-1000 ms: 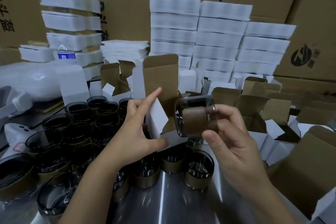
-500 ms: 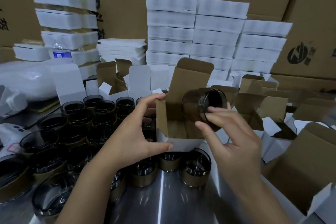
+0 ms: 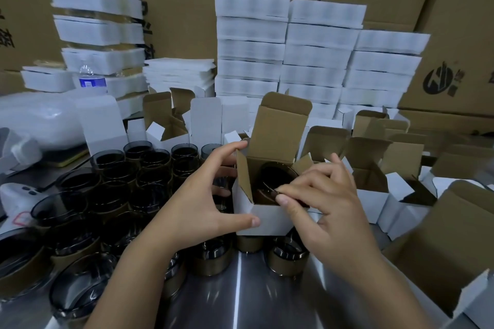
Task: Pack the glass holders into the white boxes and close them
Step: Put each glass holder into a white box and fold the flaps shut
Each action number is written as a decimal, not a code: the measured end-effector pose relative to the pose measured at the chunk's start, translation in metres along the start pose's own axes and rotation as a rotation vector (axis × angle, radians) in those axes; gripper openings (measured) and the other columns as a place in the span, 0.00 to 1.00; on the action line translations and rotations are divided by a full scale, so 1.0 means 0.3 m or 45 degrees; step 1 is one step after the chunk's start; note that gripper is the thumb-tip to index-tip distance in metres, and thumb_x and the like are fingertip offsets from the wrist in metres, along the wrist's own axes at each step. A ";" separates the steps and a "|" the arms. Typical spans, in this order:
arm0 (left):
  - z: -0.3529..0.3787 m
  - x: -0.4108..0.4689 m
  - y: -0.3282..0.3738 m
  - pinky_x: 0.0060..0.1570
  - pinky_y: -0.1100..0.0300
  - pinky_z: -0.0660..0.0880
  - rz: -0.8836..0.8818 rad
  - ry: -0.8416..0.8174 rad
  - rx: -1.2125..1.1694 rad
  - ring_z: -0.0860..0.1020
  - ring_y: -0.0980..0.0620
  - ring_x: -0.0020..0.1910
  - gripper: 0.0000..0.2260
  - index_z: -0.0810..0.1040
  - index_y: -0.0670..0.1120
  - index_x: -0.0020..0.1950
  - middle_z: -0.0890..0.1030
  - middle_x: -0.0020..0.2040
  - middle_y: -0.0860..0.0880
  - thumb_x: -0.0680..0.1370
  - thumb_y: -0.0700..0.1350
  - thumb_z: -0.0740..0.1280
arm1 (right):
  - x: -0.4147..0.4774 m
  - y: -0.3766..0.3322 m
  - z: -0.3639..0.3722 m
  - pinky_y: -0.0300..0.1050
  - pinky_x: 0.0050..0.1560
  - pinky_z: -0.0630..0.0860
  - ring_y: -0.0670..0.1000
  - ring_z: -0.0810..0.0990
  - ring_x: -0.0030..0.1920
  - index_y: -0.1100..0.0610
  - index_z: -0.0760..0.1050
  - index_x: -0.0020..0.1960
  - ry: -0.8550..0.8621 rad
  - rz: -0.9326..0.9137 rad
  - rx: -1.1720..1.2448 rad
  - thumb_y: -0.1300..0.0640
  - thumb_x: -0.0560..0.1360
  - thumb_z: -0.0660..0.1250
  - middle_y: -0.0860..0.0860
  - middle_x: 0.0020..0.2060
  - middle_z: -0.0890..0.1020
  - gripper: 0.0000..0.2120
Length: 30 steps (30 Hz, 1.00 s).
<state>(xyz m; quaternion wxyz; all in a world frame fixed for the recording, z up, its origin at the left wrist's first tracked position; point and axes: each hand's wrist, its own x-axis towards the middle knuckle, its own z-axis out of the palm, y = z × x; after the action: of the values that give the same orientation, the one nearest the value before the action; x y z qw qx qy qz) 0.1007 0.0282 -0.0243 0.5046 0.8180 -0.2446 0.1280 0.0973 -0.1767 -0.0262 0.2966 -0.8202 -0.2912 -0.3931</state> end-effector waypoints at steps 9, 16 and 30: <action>-0.001 0.004 -0.009 0.52 0.65 0.76 -0.014 0.006 -0.031 0.74 0.62 0.61 0.41 0.61 0.73 0.66 0.73 0.59 0.68 0.58 0.56 0.78 | -0.007 0.004 0.009 0.51 0.73 0.48 0.41 0.68 0.50 0.52 0.81 0.37 -0.145 0.020 -0.073 0.48 0.77 0.57 0.41 0.35 0.76 0.18; -0.004 0.005 -0.030 0.52 0.62 0.74 -0.060 -0.021 -0.053 0.74 0.65 0.61 0.47 0.51 0.72 0.71 0.73 0.61 0.69 0.59 0.59 0.76 | -0.008 -0.020 0.016 0.36 0.70 0.56 0.41 0.63 0.69 0.43 0.70 0.66 -0.053 0.072 0.212 0.48 0.78 0.57 0.40 0.65 0.68 0.17; -0.009 0.002 -0.030 0.46 0.60 0.80 -0.014 0.052 -0.385 0.75 0.59 0.62 0.34 0.67 0.69 0.63 0.75 0.59 0.60 0.62 0.51 0.76 | 0.003 -0.001 0.038 0.35 0.47 0.77 0.36 0.78 0.52 0.37 0.79 0.49 0.099 0.856 0.971 0.49 0.78 0.58 0.36 0.49 0.82 0.12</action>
<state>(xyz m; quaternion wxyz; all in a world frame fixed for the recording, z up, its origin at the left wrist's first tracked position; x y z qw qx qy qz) 0.1061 0.0339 -0.0296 0.6278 0.7311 -0.2463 0.1035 0.1029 -0.1682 -0.0314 0.6956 -0.6867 -0.1227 -0.1719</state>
